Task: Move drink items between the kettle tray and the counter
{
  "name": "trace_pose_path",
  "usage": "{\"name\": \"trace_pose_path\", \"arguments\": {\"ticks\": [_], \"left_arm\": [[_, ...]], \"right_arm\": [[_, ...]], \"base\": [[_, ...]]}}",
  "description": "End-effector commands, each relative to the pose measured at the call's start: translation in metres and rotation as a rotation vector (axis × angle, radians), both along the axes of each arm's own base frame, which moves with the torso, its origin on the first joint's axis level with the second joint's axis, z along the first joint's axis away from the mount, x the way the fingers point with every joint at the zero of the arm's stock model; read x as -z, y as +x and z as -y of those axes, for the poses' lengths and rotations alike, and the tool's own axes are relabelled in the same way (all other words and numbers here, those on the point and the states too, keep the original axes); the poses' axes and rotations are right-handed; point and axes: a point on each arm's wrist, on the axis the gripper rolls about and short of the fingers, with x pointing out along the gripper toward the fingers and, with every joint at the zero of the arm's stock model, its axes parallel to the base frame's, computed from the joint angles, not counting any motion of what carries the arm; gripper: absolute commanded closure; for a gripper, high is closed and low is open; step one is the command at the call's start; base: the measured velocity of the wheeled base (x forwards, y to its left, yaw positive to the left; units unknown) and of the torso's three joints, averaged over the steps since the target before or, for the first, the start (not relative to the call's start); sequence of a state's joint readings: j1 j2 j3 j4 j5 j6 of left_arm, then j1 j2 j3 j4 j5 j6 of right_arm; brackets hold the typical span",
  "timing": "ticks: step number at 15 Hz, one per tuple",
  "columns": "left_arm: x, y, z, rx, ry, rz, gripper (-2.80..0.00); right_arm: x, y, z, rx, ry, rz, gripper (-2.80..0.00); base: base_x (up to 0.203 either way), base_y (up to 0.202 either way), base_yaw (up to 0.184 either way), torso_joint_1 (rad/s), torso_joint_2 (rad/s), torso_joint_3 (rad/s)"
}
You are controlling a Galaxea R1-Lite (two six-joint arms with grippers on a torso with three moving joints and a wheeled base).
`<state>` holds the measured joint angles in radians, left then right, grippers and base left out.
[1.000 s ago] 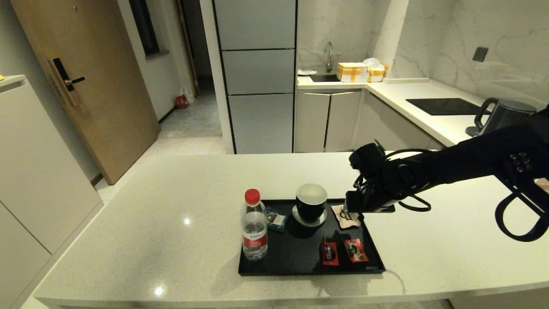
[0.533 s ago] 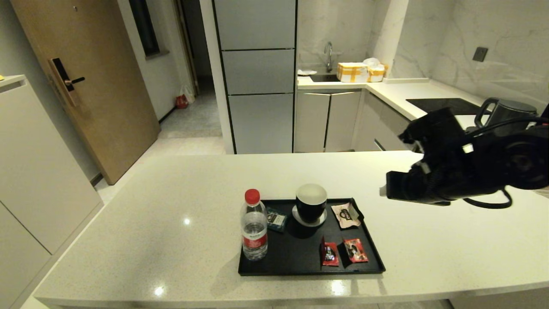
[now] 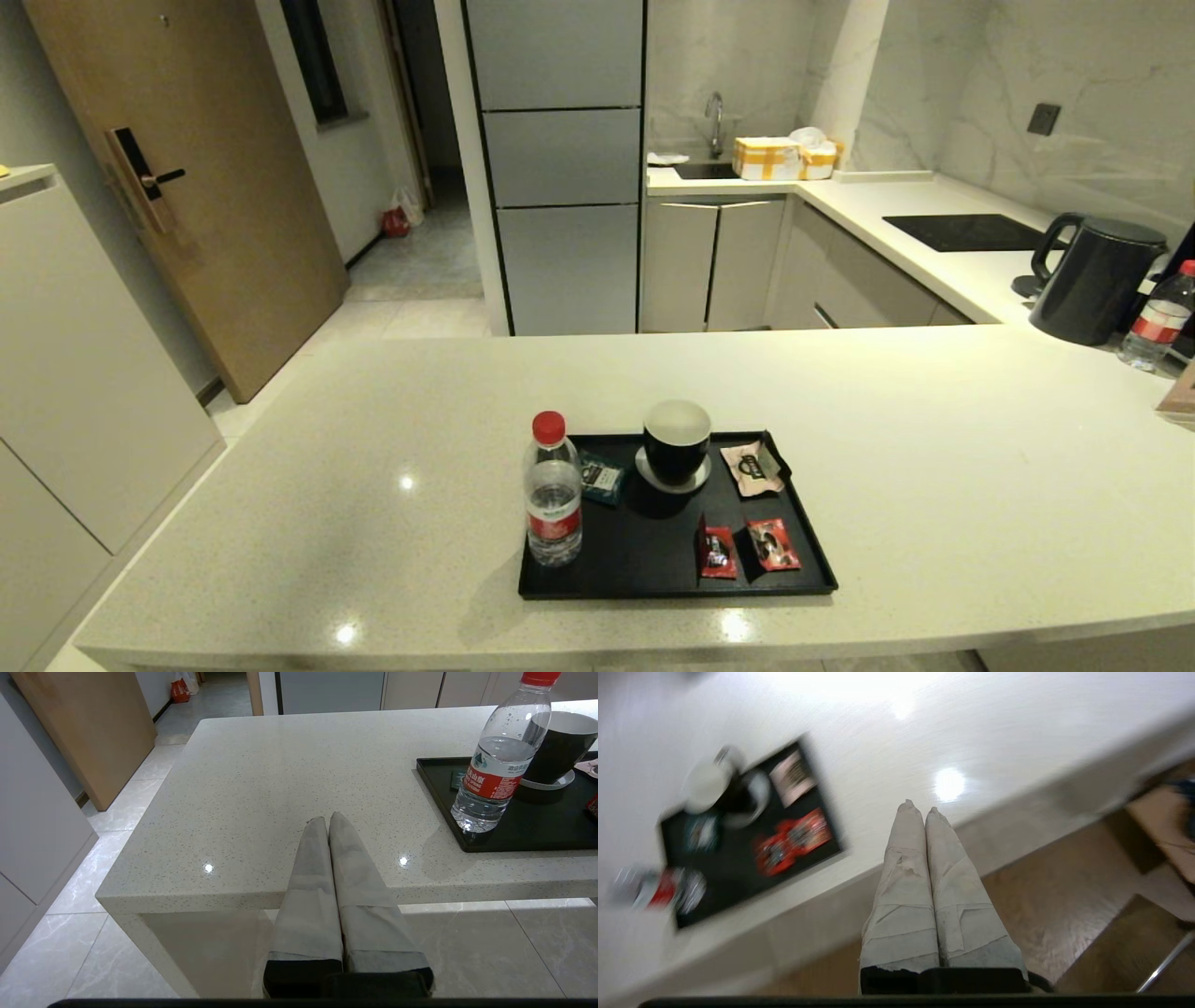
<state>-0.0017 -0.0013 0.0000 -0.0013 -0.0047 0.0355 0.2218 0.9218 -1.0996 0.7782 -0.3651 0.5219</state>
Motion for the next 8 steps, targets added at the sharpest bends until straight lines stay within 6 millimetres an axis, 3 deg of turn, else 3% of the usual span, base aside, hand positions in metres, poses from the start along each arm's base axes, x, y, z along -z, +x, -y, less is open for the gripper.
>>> {"name": "trace_pose_path", "arguments": {"ticks": [1, 3, 4, 6, 8], "left_arm": [[0.0, 0.0, 0.0, 0.0, 0.0, -0.001, 0.0], [0.0, 0.0, 0.0, 0.0, 0.0, -0.001, 0.0], [0.0, 0.0, 0.0, 0.0, 0.001, 0.0, 0.0], [0.0, 0.0, 0.0, -0.001, 0.0, -0.001, 0.0], [0.0, 0.0, 0.0, -0.002, 0.001, 0.0, 0.0]], "right_arm": [[0.014, -0.112, 0.019, 0.178, -0.009, 0.204, 0.0], [0.043, -0.16, 0.016, 0.283, -0.064, 0.256, 0.0], [0.054, -0.174, 0.013, 0.32, -0.073, 0.275, 0.0], [0.065, -0.187, 0.009, 0.369, -0.064, 0.298, 0.0], [0.075, -0.206, 0.012, 0.202, -0.093, 0.406, 0.0]], "base": [[0.0, 0.0, 0.0, 0.0, 0.0, 0.0], [0.0, 0.0, 0.0, 0.0, 0.0, 0.0], [0.0, 0.0, 0.0, 0.0, 0.0, 0.0], [0.0, 0.0, 0.0, 0.0, 0.0, 0.0], [0.0, 0.0, 0.0, 0.0, 0.0, 0.0]]}}
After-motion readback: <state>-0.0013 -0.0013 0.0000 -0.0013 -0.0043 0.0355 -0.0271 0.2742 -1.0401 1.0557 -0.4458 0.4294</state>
